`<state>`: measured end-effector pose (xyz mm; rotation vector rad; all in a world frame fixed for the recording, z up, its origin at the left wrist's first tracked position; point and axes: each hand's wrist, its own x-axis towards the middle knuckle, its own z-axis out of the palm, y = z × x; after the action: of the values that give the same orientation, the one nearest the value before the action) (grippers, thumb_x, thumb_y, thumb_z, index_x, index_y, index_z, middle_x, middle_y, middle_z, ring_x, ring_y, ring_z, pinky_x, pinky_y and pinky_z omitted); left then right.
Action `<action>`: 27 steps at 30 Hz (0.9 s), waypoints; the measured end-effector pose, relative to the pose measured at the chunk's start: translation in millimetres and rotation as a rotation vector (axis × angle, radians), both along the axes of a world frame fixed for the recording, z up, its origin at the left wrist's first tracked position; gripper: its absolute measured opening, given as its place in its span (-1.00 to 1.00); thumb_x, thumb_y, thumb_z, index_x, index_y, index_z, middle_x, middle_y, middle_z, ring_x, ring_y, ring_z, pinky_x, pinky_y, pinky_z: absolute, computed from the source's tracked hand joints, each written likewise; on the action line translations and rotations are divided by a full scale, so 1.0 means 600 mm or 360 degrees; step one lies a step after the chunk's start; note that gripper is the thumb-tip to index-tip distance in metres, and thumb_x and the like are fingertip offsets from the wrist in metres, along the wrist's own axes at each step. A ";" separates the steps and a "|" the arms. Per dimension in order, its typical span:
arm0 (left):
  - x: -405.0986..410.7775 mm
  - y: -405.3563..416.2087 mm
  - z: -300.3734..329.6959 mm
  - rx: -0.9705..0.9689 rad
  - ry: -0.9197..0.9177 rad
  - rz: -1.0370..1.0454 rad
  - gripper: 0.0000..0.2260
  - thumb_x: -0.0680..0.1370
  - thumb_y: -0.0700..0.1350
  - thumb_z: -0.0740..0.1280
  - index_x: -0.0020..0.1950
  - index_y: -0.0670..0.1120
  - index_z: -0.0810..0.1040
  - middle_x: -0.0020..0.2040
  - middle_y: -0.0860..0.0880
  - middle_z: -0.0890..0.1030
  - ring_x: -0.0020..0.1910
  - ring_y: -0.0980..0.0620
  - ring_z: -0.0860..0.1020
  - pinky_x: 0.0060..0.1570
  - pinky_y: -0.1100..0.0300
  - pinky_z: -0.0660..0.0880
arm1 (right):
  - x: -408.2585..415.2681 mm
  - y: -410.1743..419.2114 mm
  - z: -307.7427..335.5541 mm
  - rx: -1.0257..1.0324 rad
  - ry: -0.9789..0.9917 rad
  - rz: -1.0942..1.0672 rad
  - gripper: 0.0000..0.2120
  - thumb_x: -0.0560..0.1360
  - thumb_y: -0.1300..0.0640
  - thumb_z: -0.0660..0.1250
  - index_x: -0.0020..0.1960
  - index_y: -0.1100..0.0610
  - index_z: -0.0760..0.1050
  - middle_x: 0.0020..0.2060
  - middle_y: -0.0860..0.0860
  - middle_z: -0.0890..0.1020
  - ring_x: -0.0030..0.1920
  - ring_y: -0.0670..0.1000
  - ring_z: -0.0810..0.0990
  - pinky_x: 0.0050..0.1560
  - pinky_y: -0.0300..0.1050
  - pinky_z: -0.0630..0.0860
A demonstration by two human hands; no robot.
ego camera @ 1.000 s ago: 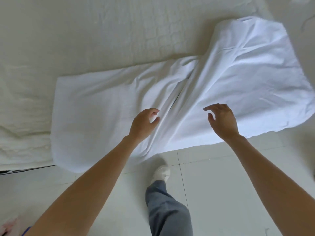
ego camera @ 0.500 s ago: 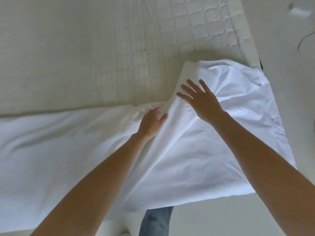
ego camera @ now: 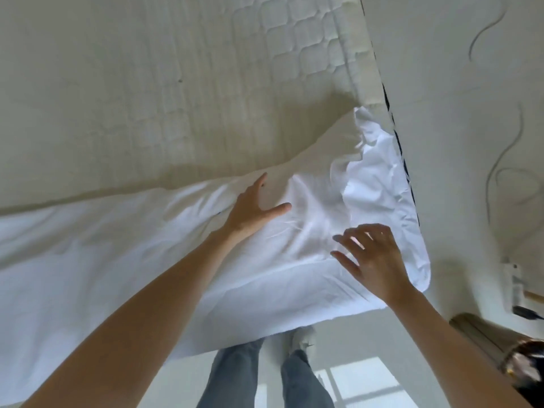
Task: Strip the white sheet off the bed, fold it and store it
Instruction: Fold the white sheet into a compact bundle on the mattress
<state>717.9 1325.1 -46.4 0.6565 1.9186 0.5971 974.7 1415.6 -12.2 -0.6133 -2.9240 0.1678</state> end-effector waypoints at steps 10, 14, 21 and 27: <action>0.119 0.008 0.000 -0.0077 0.0813 -0.0303 -0.16 0.33 0.18 0.46 0.49 0.03 0.12 0.44 -0.03 0.23 0.34 -0.09 0.31 0.19 0.01 0.35 | -0.056 0.070 -0.085 -0.1006 -0.0828 -0.0560 -0.36 0.46 -0.21 0.29 0.40 0.13 0.30 0.41 0.13 0.30 0.41 0.17 0.21 0.33 0.09 0.22; 0.178 -0.055 0.001 -0.0196 0.1068 -0.0606 0.06 0.15 0.25 0.53 0.51 0.16 0.01 0.54 -0.13 -0.08 0.48 -0.22 0.04 0.34 -0.15 0.21 | -0.033 0.058 -0.081 -0.1172 -0.0308 -0.0701 -0.64 0.55 -0.03 0.24 0.17 0.23 0.40 -0.06 0.21 0.60 -0.01 0.28 0.57 -0.04 0.09 0.50; 0.278 -0.115 0.032 0.0057 0.1541 -0.0250 -0.74 0.34 -0.21 0.48 0.00 0.00 0.63 0.14 -0.06 0.57 0.06 -0.17 0.53 -0.11 0.02 0.49 | 0.053 0.062 0.012 -0.1335 0.0026 -0.0577 -0.50 0.47 0.00 0.37 0.28 0.12 0.23 -0.28 0.09 0.60 -0.30 0.14 0.59 -0.19 0.02 0.54; 0.410 -0.161 0.080 0.0272 0.1370 -0.0186 -0.82 0.47 -0.17 0.30 0.04 -0.03 0.60 -0.16 0.03 0.63 -0.21 -0.03 0.60 -0.42 0.17 0.52 | 0.165 0.035 0.085 -0.1013 0.0035 -0.0438 -0.40 0.54 -0.07 0.26 0.49 -0.02 0.10 -0.40 0.14 0.58 -0.45 0.10 0.51 -0.35 -0.07 0.50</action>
<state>963.9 1228.2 1.8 1.2729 2.6013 0.4334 1073.9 1436.7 38.6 -1.0713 -2.6935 1.0787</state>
